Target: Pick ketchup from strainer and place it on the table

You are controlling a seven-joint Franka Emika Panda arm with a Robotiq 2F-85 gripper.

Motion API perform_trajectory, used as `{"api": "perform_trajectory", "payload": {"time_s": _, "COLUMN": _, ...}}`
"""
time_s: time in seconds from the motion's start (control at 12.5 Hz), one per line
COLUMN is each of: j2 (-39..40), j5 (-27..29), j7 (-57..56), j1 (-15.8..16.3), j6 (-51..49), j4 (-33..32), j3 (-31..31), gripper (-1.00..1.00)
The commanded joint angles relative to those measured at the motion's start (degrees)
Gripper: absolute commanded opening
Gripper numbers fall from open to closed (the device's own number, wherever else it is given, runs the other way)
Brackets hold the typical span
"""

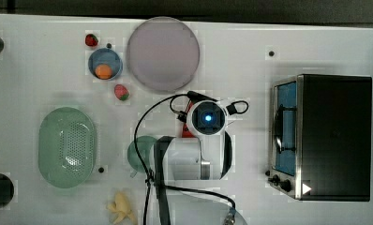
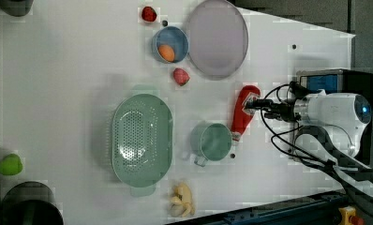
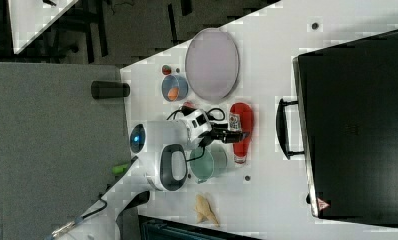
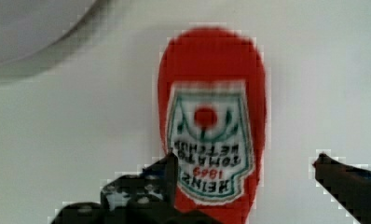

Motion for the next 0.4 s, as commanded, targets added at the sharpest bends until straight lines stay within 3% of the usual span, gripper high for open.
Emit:
{"api": "perform_trajectory", "payload": {"time_s": 0.08, "j2": -7.56, "j5": 0.30, "j7": -1.59, "j1": -0.17, "j6": -1.33, "j4": 4.21, "j3": 1.58, "gripper": 1.00}}
{"api": "perform_trajectory", "payload": {"time_s": 0.4, "j2": -12.97, "j5": 0.31, "j7": 6.51, "j1": -0.16, "j6": -16.95, "j4": 15.66, "j3": 2.17, "gripper": 1.00}}
